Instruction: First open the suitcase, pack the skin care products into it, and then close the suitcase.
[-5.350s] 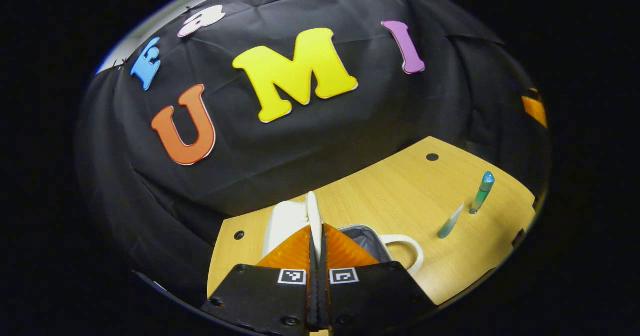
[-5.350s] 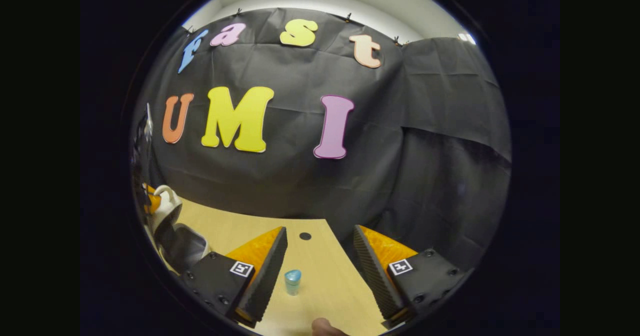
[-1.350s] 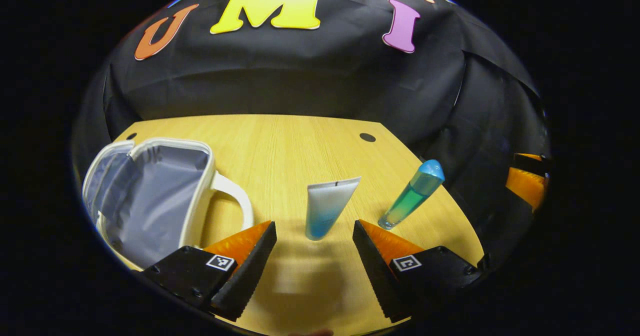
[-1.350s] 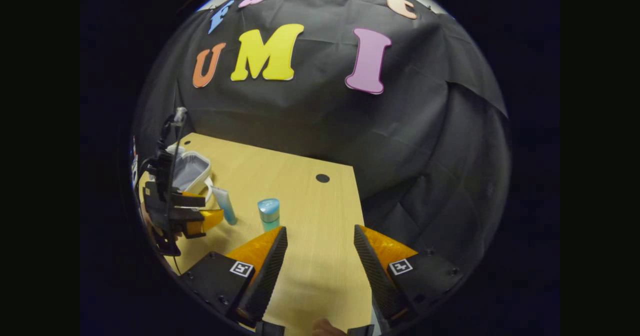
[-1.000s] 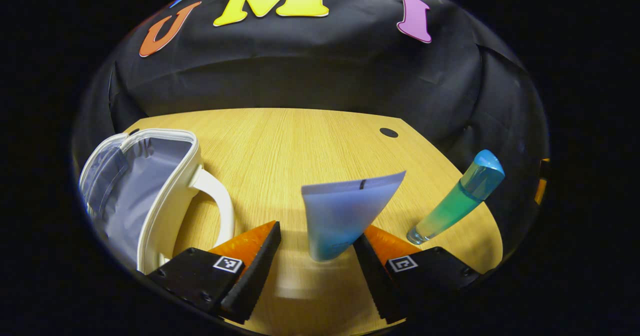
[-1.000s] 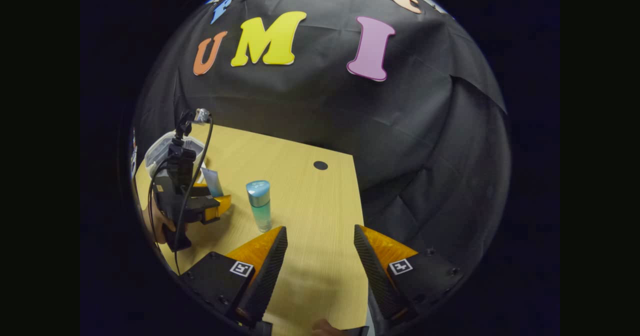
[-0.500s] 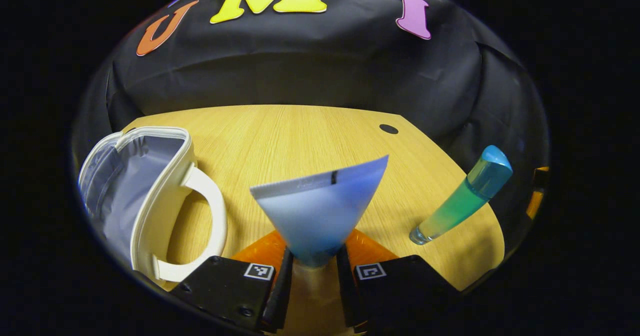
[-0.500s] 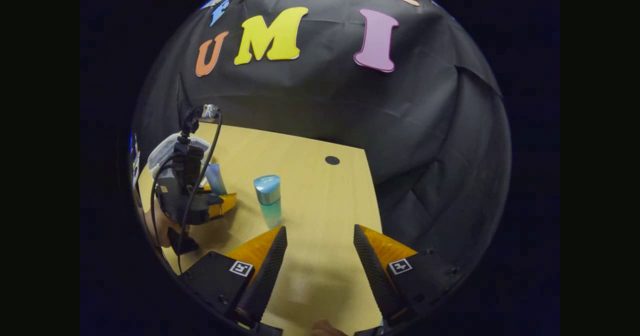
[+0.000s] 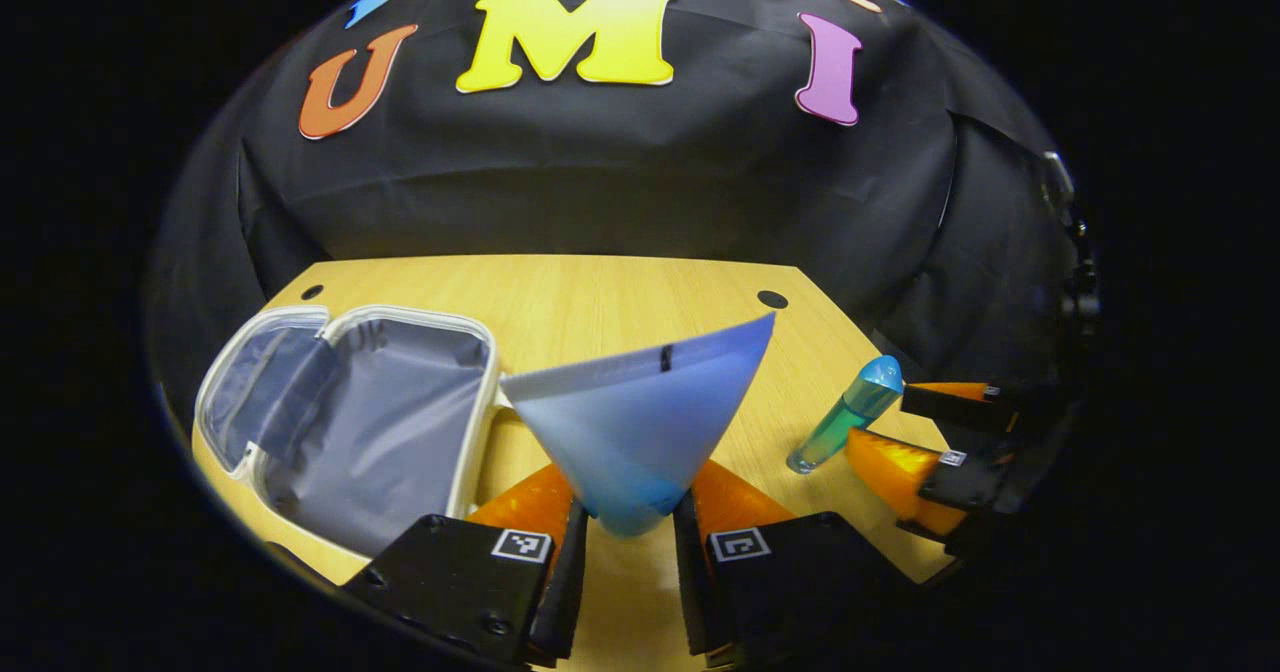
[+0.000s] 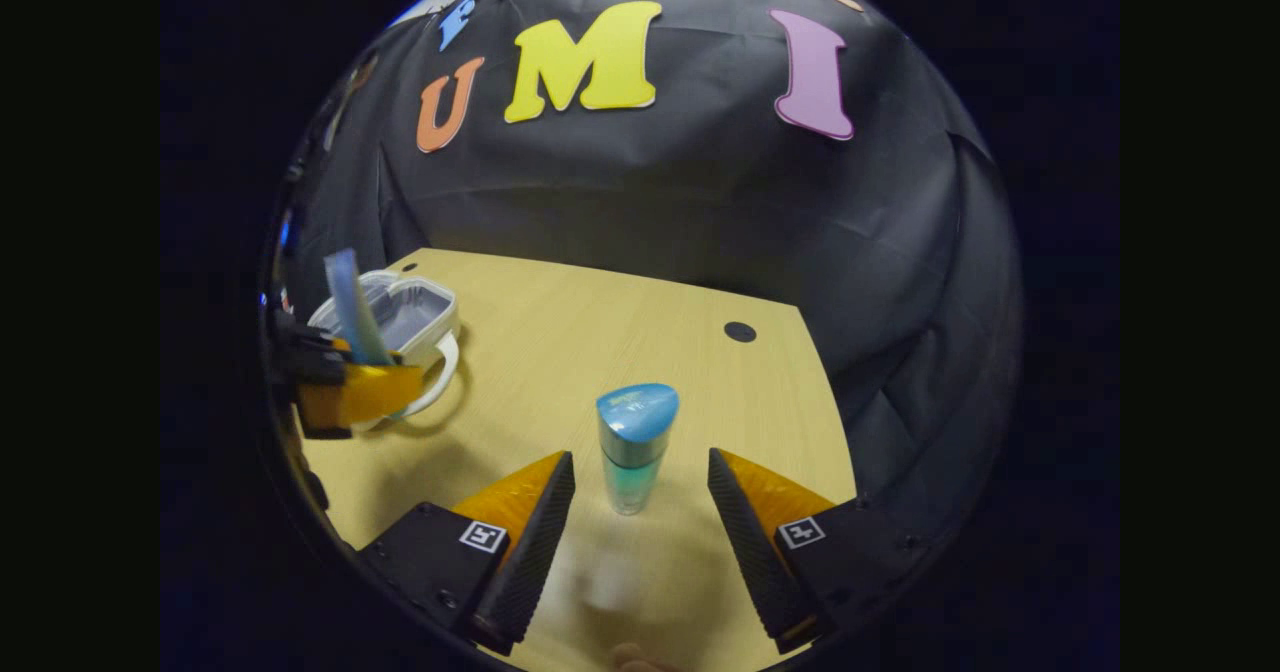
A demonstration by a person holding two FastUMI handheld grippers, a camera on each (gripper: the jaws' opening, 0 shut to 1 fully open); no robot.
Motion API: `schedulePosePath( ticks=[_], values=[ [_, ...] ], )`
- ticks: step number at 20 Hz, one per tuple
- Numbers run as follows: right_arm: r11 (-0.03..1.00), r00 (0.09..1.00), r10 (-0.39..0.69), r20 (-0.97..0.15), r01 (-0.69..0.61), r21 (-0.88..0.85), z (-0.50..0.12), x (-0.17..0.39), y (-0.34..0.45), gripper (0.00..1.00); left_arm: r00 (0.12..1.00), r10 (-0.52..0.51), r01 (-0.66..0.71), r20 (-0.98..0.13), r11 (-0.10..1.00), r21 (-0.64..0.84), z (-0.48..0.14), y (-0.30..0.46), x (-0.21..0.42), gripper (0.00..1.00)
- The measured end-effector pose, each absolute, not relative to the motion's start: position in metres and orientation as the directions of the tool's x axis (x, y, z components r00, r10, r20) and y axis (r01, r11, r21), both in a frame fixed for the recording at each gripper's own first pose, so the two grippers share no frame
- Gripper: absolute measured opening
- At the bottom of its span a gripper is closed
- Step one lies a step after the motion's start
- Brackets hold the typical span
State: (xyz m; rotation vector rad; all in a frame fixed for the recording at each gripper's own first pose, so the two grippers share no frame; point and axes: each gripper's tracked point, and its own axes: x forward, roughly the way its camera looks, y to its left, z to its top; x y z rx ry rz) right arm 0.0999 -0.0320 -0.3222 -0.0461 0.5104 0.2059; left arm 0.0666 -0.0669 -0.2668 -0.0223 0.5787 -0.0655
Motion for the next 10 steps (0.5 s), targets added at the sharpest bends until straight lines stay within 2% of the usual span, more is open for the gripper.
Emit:
schedulePosePath(
  ticks=[6,8,10],
  values=[
    [0.987,0.842,0.151,-0.518,-0.159,0.03,-0.363,0.131,-0.017,0.79,0.841,-0.035,0.017,-0.539,0.999,-0.039,-0.236,-0.034,0.037,0.43],
    [0.989,0.837,0.138,-0.529,-0.142,0.033,-0.373,0.136,-0.016,0.7,0.841,-0.029,0.012,-0.541,0.999,-0.036,-0.232,-0.026,0.031,0.43],
    [0.992,0.836,0.122,-0.535,-0.126,0.03,-0.378,0.139,-0.015,0.69,0.843,-0.032,0.015,-0.537,0.999,-0.036,-0.226,-0.02,0.026,0.43]
  ],
)
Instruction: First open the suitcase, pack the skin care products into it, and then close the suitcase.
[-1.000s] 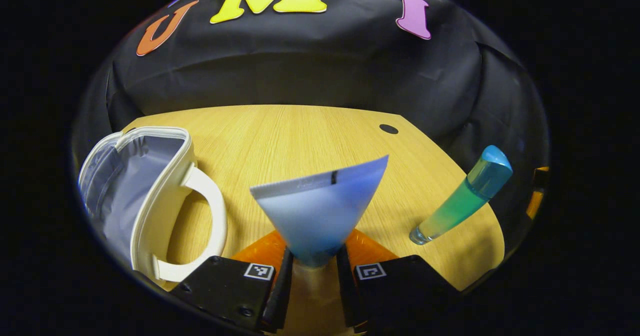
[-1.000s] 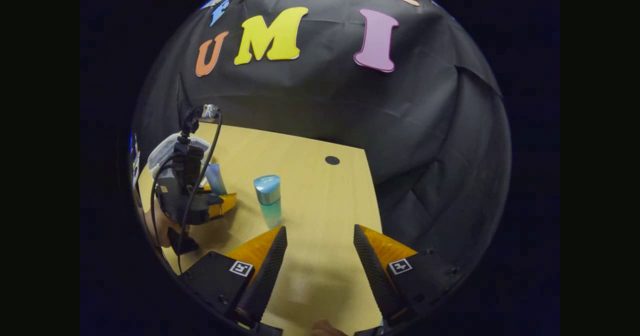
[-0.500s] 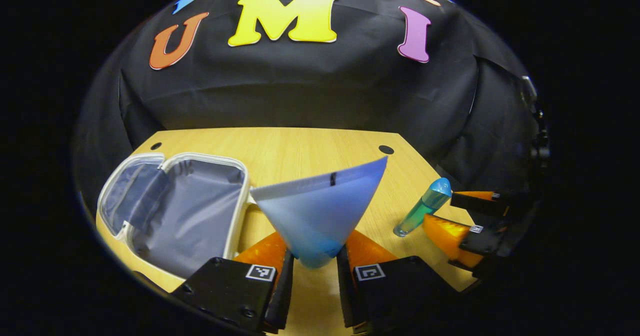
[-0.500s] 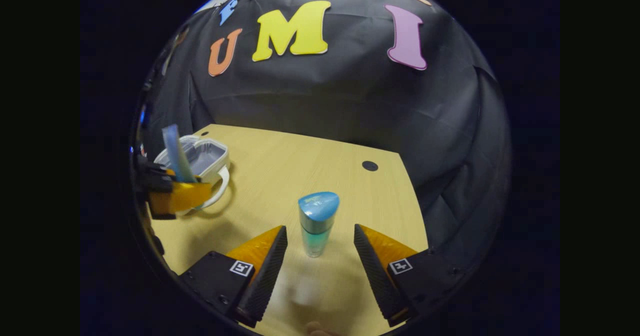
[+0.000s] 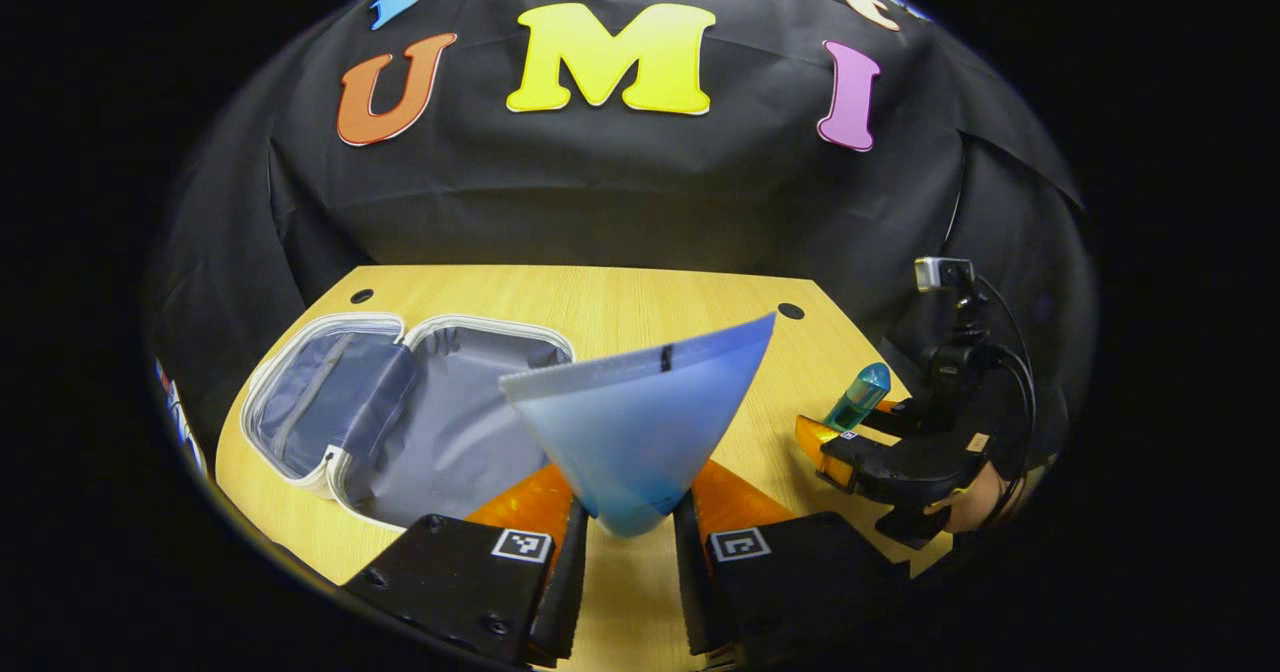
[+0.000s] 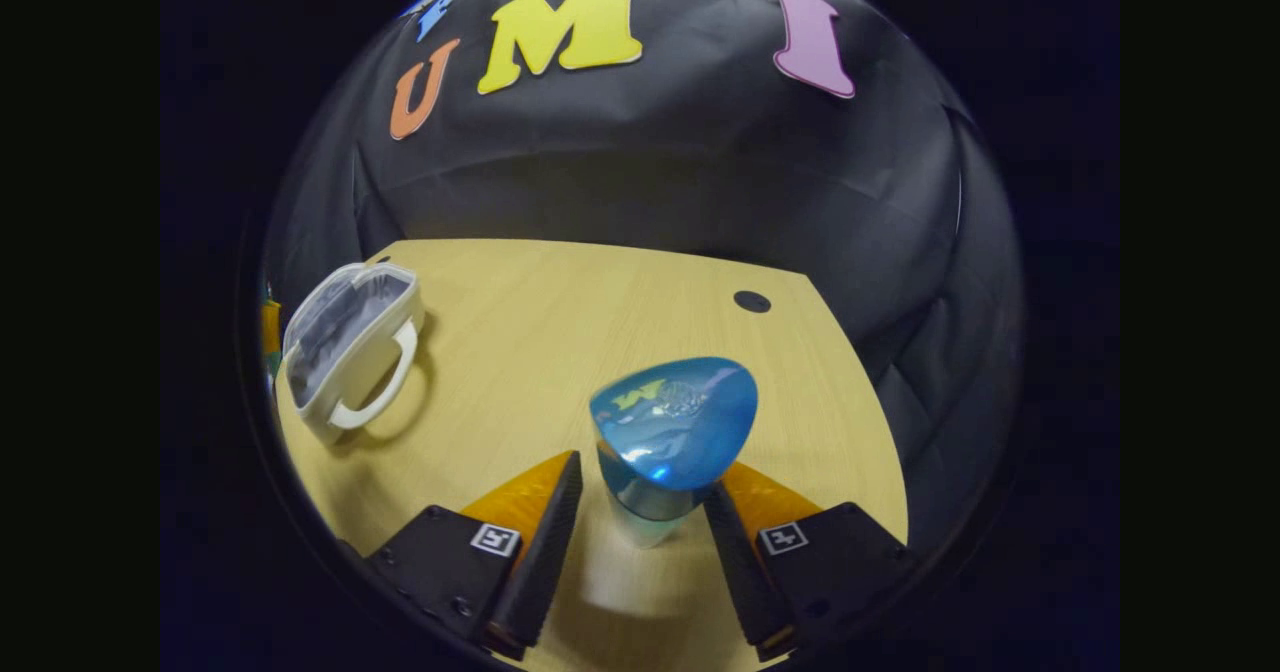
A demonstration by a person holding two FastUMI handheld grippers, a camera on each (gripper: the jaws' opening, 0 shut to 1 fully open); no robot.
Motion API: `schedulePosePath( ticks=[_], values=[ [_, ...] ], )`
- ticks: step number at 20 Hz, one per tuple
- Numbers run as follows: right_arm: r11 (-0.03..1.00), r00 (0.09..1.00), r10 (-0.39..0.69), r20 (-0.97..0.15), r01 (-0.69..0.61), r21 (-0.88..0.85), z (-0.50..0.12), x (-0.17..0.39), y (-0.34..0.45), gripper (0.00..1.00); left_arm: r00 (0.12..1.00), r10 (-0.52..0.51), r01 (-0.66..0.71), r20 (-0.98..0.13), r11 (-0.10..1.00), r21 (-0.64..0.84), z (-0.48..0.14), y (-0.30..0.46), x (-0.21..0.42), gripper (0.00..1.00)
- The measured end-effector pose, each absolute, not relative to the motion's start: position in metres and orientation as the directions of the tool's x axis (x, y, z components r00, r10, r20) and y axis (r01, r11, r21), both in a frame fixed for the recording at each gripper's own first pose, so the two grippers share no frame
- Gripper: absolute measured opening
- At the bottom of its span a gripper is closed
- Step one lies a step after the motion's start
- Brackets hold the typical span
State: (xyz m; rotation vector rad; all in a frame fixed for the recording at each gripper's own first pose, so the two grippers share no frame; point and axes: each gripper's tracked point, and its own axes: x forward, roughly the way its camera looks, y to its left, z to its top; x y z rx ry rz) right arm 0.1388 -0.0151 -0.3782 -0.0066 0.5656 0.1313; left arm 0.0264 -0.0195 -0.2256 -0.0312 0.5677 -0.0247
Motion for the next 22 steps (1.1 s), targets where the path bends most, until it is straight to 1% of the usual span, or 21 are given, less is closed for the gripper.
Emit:
schedulePosePath(
  ticks=[1,3,5,7,8,9,10,14,18,22],
  values=[
    [0.994,0.837,0.1,-0.538,-0.107,0.018,-0.381,0.141,-0.019,0.63,0.843,-0.028,0.014,-0.537,0.999,-0.03,-0.224,-0.014,0.025,0.43],
    [0.996,0.835,0.085,-0.544,-0.078,0.035,-0.381,0.14,-0.021,0.43,0.843,-0.023,0.01,-0.537,1.0,-0.027,-0.222,-0.003,0.021,0.43],
    [0.999,0.828,0.054,-0.558,-0.049,0.024,-0.381,0.135,-0.023,0.4,0.841,-0.012,-0.008,-0.54,0.999,-0.034,-0.22,0.012,0.017,0.43],
    [0.998,0.819,0.052,-0.571,-0.03,0.048,-0.374,0.12,-0.018,0.35,0.841,-0.003,-0.022,-0.541,0.999,-0.04,-0.217,0.028,0.014,0.43],
    [0.999,0.822,0.044,-0.568,-0.021,0.046,-0.365,0.112,-0.017,0.37,0.841,0.003,-0.027,-0.541,0.999,-0.037,-0.216,0.038,0.014,0.43],
    [0.999,0.826,0.037,-0.562,-0.015,0.043,-0.354,0.105,-0.015,0.35,0.841,0.007,-0.027,-0.541,0.999,-0.029,-0.216,0.049,0.015,0.43],
    [0.999,0.831,0.039,-0.555,-0.014,0.049,-0.341,0.097,-0.01,0.37,0.835,0.013,-0.027,-0.551,0.999,-0.017,-0.218,0.061,0.016,0.43],
    [0.997,0.843,0.06,-0.535,-0.027,0.069,-0.294,0.065,0.018,0.37,0.808,0.045,-0.043,-0.587,0.999,0.017,-0.238,0.113,0.028,0.43],
    [0.997,0.861,0.047,-0.507,-0.009,0.077,-0.257,0.044,0.043,0.37,0.725,0.063,-0.064,-0.686,0.998,0.024,-0.289,0.15,0.038,0.43],
    [0.997,0.867,0.037,-0.497,0.003,0.079,-0.237,0.033,0.061,0.37,0.642,0.045,-0.056,-0.765,0.998,0.011,-0.327,0.159,0.031,0.44]
  ],
)
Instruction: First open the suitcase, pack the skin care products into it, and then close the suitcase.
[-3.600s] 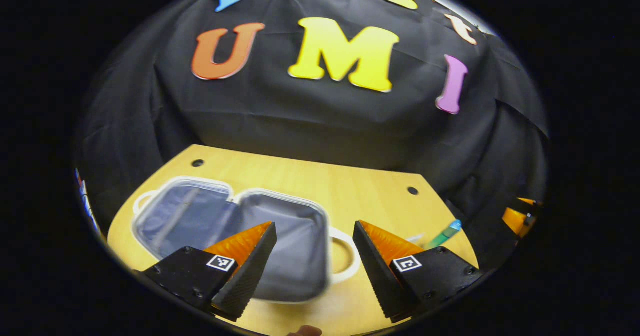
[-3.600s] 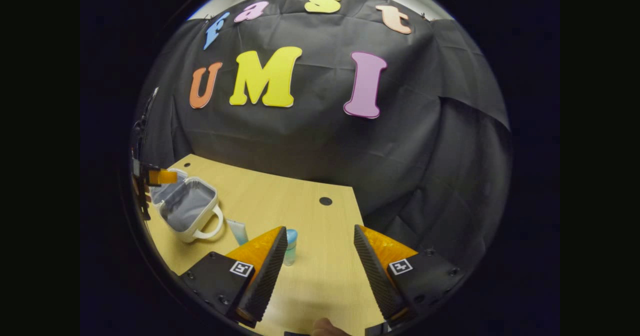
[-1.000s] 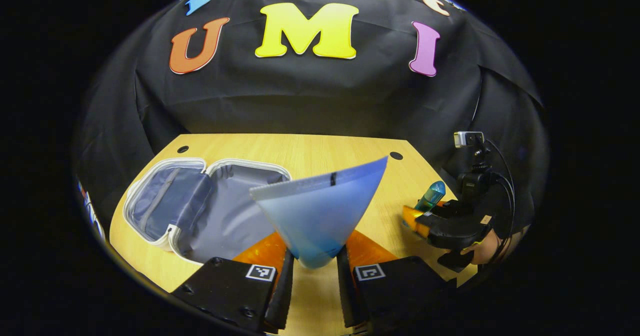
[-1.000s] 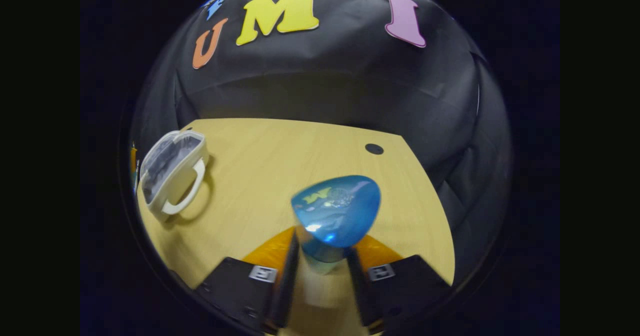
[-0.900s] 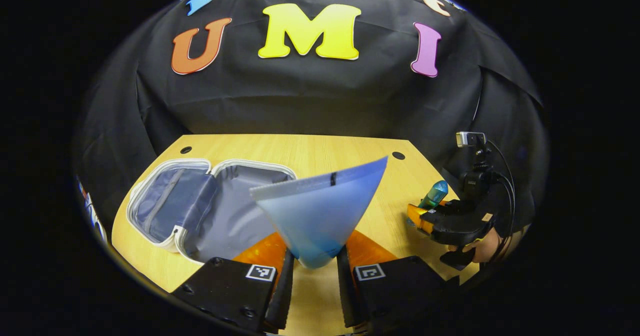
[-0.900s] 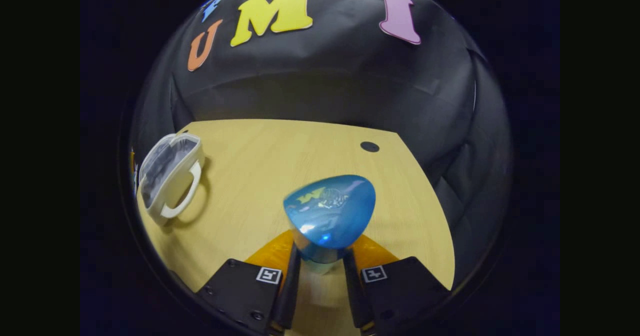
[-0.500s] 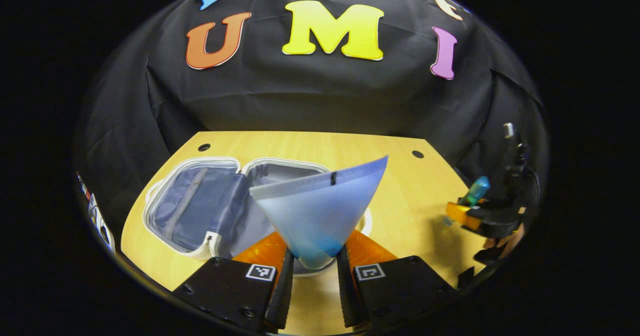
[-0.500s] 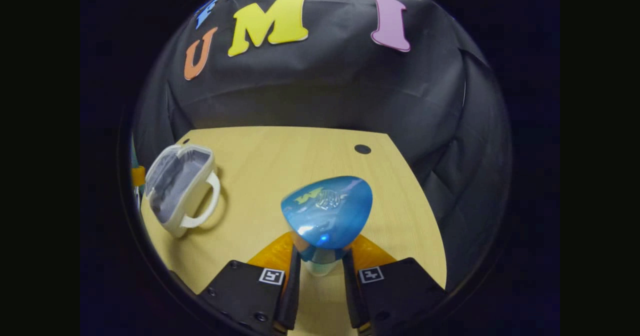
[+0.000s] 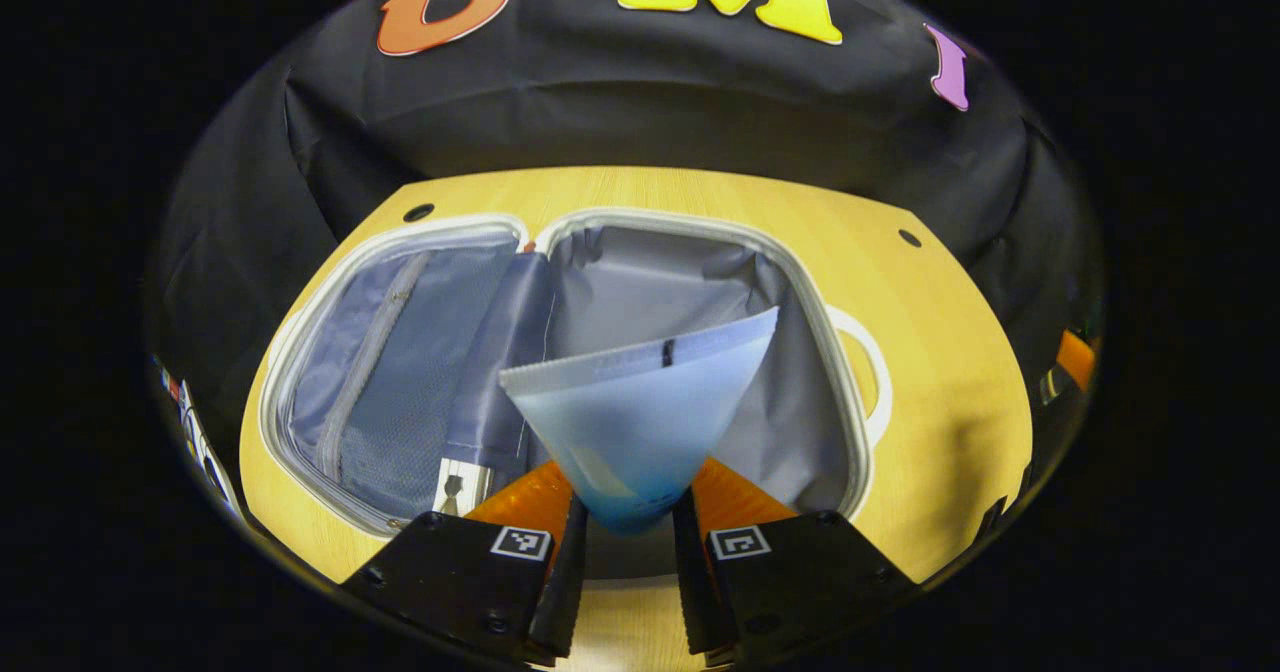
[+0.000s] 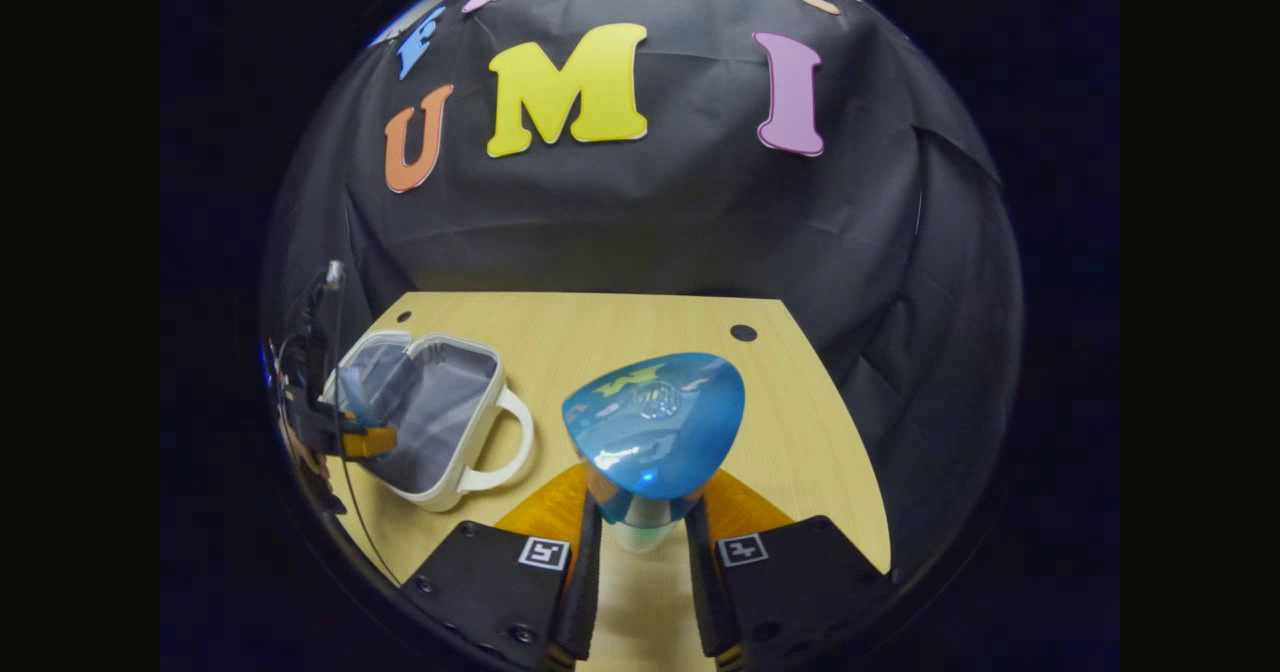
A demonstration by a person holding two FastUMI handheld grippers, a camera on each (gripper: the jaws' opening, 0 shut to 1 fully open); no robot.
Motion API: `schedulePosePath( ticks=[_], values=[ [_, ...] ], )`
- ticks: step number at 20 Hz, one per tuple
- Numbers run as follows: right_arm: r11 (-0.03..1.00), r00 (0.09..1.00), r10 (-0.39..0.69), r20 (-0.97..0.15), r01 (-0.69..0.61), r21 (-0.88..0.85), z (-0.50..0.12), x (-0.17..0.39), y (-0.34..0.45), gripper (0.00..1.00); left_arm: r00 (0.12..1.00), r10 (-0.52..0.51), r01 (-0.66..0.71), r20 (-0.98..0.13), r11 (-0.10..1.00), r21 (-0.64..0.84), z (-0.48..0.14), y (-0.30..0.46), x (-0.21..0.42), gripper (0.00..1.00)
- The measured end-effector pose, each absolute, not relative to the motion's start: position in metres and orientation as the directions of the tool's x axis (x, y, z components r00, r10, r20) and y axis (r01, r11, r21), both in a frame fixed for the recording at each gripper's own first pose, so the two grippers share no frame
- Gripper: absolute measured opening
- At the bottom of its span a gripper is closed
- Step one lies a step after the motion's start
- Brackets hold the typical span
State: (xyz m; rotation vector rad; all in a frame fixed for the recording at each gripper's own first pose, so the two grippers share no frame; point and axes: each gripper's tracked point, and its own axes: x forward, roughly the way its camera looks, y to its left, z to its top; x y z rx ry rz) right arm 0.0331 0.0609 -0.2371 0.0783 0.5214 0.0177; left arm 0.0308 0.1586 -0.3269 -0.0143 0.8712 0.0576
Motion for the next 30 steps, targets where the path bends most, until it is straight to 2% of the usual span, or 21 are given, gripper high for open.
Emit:
schedulePosePath(
  ticks=[7,11,15,16,17,18,19,20,21,24,25,26,27,28,29,30],
  values=[
    [0.996,0.868,0.009,-0.497,0.038,0.085,-0.221,0.031,0.073,0.37,0.511,0.064,-0.091,-0.857,0.996,0.02,-0.362,0.168,0.018,0.43],
    [0.997,0.864,0.014,-0.503,0.028,0.077,-0.221,0.03,0.079,0.37,0.432,0.122,-0.11,-0.894,0.991,0.082,-0.37,0.18,0.021,0.43],
    [0.996,0.86,0.028,-0.51,0.018,0.086,-0.224,0.031,0.082,0.37,0.359,0.132,-0.134,-0.924,0.987,0.089,-0.374,0.182,0.025,0.43],
    [0.996,0.859,0.03,-0.511,0.018,0.089,-0.225,0.032,0.083,0.37,0.347,0.134,-0.113,-0.928,0.988,0.1,-0.374,0.182,0.026,0.51],
    [0.995,0.858,0.036,-0.513,0.015,0.095,-0.226,0.032,0.083,0.37,0.33,0.139,-0.099,-0.934,0.989,0.113,-0.374,0.182,0.026,0.43],
    [0.995,0.856,0.042,-0.515,0.012,0.1,-0.227,0.032,0.083,0.37,0.32,0.145,-0.087,-0.936,0.988,0.123,-0.374,0.182,0.027,0.44],
    [0.994,0.857,0.045,-0.514,0.01,0.105,-0.228,0.033,0.084,0.37,0.31,0.15,-0.081,-0.939,0.988,0.131,-0.374,0.182,0.027,0.45],
    [0.994,0.856,0.049,-0.514,0.009,0.11,-0.229,0.034,0.084,0.37,0.303,0.153,-0.076,-0.941,0.988,0.136,-0.374,0.182,0.027,0.52],
    [0.993,0.856,0.058,-0.514,0.004,0.118,-0.23,0.032,0.084,0.37,0.297,0.157,-0.071,-0.942,0.987,0.142,-0.375,0.181,0.027,0.46],
    [0.992,0.857,0.073,-0.51,-0.009,0.128,-0.231,0.034,0.086,0.37,0.283,0.181,-0.062,-0.942,0.983,0.17,-0.374,0.183,0.029,0.5],
    [0.991,0.856,0.079,-0.51,-0.012,0.133,-0.232,0.034,0.087,0.37,0.279,0.191,-0.06,-0.941,0.982,0.181,-0.375,0.184,0.028,0.6],
    [0.99,0.854,0.087,-0.513,-0.017,0.141,-0.232,0.034,0.09,0.37,0.274,0.208,-0.06,-0.939,0.978,0.199,-0.373,0.186,0.028,0.55],
    [0.989,0.852,0.098,-0.515,-0.024,0.148,-0.232,0.035,0.095,0.37,0.273,0.217,-0.061,-0.937,0.976,0.208,-0.372,0.187,0.027,0.58],
    [0.988,0.851,0.105,-0.514,-0.032,0.15,-0.231,0.036,0.098,0.37,0.278,0.207,-0.062,-0.938,0.978,0.197,-0.37,0.183,0.026,0.66],
    [0.988,0.852,0.115,-0.511,-0.045,0.149,-0.229,0.038,0.103,0.37,0.295,0.205,-0.064,-0.933,0.979,0.195,-0.366,0.179,0.025,0.68],
    [0.988,0.853,0.124,-0.507,-0.058,0.146,-0.226,0.041,0.109,0.37,0.321,0.201,-0.067,-0.925,0.98,0.19,-0.357,0.176,0.024,0.81]
  ],
)
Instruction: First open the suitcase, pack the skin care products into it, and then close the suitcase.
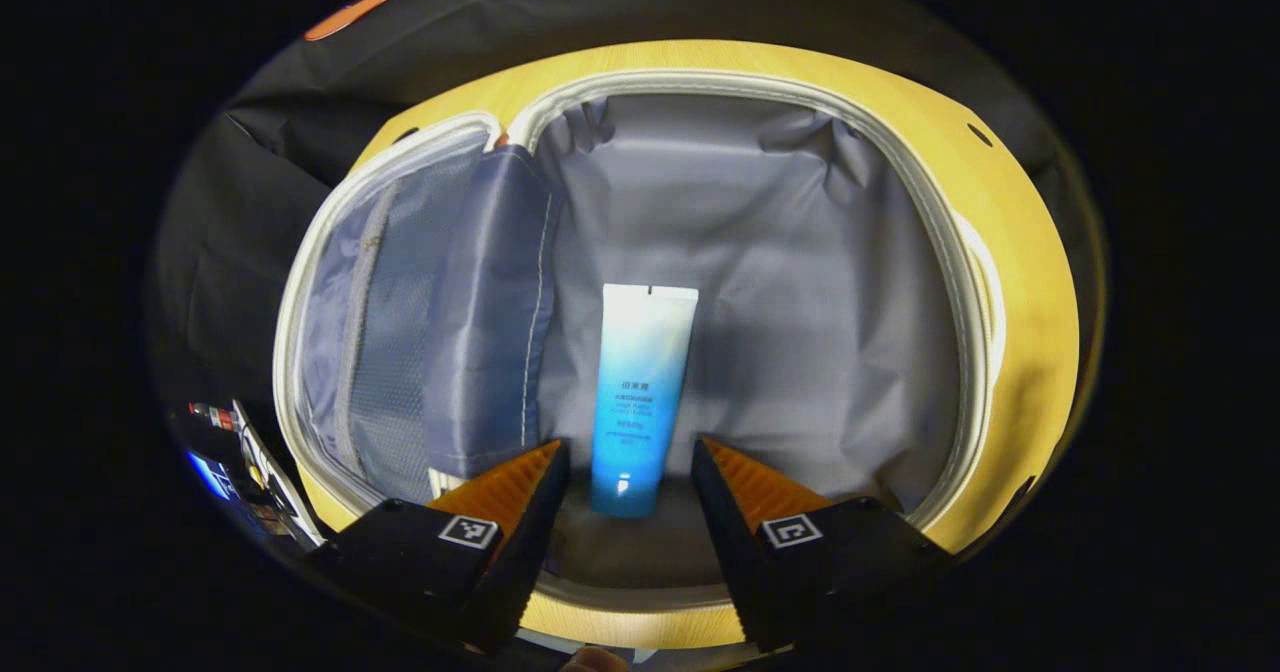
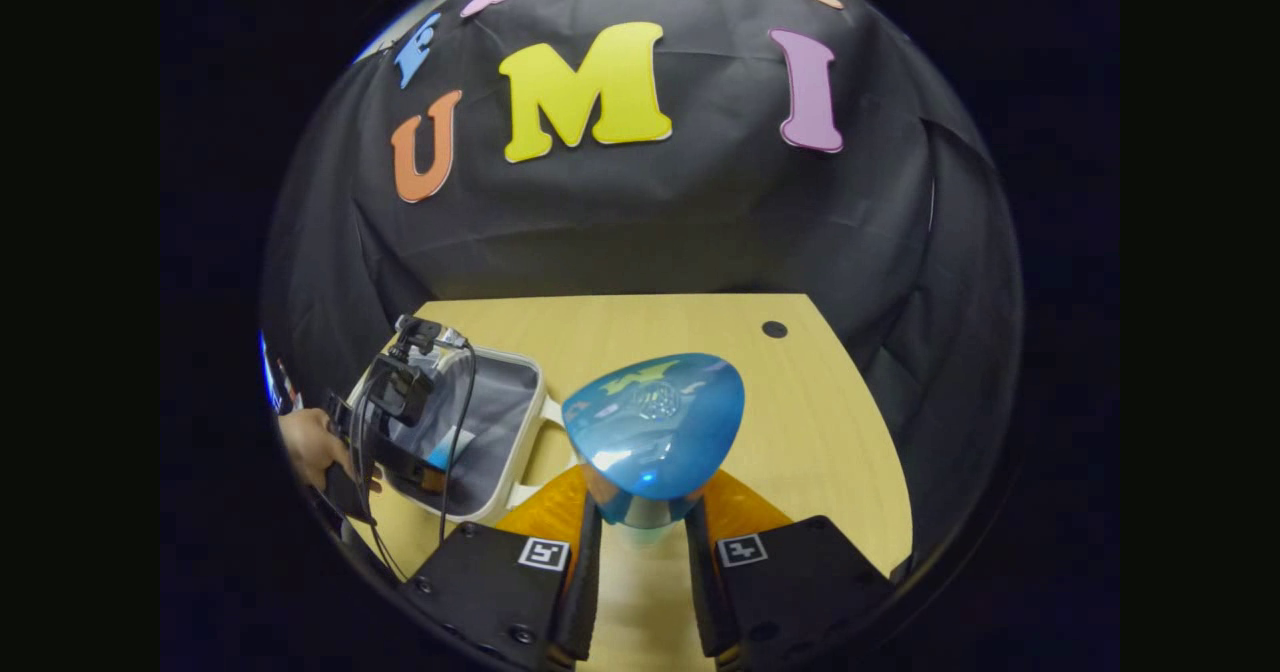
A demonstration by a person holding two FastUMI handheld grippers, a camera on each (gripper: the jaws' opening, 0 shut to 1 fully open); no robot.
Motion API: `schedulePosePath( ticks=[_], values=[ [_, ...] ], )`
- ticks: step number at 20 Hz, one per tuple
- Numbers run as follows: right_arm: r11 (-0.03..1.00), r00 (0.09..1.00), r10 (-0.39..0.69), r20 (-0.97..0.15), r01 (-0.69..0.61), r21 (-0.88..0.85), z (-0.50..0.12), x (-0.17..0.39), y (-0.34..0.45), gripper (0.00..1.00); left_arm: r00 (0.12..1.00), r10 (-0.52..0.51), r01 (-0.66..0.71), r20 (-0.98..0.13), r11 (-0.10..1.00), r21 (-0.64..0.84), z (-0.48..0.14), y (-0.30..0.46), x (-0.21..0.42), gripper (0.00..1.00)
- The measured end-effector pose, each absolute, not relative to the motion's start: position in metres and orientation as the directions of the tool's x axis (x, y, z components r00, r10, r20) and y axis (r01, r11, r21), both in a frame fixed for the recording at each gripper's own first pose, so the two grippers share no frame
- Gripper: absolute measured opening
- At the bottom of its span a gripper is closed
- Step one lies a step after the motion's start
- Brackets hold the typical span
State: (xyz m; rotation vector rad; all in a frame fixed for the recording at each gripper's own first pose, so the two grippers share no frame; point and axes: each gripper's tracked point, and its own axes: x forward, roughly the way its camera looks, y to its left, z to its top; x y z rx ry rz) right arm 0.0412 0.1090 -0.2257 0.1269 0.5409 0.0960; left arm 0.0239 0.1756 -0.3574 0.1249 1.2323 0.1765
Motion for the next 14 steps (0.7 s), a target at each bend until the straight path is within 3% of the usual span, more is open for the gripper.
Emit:
schedulePosePath(
  ticks=[1,2,9,14],
  values=[
    [0.986,0.854,0.137,-0.502,-0.072,0.147,-0.223,0.044,0.116,0.37,0.363,0.197,-0.069,-0.911,0.98,0.185,-0.348,0.172,0.024,0.86],
    [0.985,0.854,0.151,-0.497,-0.086,0.151,-0.219,0.047,0.124,0.37,0.406,0.206,-0.073,-0.89,0.978,0.193,-0.334,0.172,0.025,0.98],
    [0.969,0.835,0.246,-0.493,-0.194,0.154,-0.21,0.071,0.199,0.37,0.702,0.2,-0.158,-0.684,0.98,0.124,-0.228,0.187,0.006,0.96],
    [0.949,0.766,0.315,-0.561,-0.27,0.164,-0.239,0.074,0.278,0.37,0.874,0.134,-0.117,-0.467,0.991,0.064,-0.15,0.196,-0.025,0.96]
  ],
)
